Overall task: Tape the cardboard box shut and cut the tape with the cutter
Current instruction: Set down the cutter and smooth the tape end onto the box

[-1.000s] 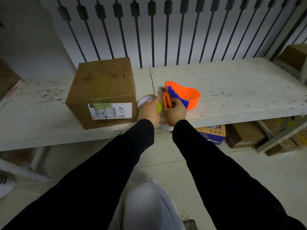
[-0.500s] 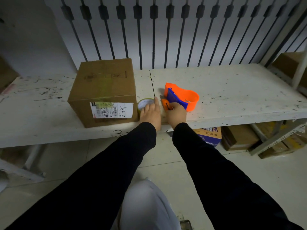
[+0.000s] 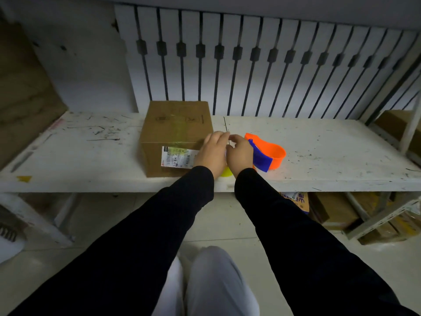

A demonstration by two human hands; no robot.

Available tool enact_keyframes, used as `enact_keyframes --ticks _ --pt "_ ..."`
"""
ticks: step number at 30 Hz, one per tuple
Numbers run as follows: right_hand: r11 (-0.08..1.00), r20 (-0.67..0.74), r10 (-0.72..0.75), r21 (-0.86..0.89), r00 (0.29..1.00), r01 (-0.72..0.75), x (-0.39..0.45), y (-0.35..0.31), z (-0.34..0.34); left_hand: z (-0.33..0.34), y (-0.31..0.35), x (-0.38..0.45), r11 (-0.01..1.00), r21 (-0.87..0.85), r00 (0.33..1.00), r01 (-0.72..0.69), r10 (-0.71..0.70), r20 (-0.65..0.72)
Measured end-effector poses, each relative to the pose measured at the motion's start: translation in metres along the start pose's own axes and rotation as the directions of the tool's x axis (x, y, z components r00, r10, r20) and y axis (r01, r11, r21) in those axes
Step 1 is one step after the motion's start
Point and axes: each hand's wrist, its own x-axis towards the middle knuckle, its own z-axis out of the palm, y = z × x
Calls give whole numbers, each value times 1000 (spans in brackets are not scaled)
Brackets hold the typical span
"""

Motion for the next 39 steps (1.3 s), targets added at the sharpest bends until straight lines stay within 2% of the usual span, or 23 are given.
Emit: enact_keyframes --ticks 6,10,12,15,18,21,26,30,35,39 --pt "976 36 -200 -81 979 202 -8 -30 33 -31 -38 -9 997 36 991 63 -58 -124" --pt "924 139 -307 -194 942 330 -5 -34 55 -49 -73 -13 970 127 962 206 -177 -207" --pt "899 183 -322 -247 929 361 -2 -35 61 -52 -90 -14 940 196 949 278 -239 -204" --pt "911 196 -250 -284 948 299 1 -31 68 -49 -106 -15 916 222 940 333 -305 -152" --pt "914 192 -192 -323 962 247 2 -25 77 -42 -113 -16 918 216 942 332 -311 -126" --pt "863 173 -230 -418 958 283 3 -21 84 -38 -118 -15 930 187 943 317 -290 -161" --pt "700 167 -358 -603 919 383 3 -10 90 -36 -128 -18 948 201 961 247 -214 -176" --pt "602 182 -436 -669 881 437 2 -5 90 -36 -135 -19 942 264 974 209 -178 -139" --pt "594 260 -390 -662 883 457 4 -4 83 -40 -134 -22 938 293 981 186 -160 -113" --pt "633 233 -355 -653 905 416 -4 -11 84 -45 -128 -24 925 323 979 202 -187 -76"
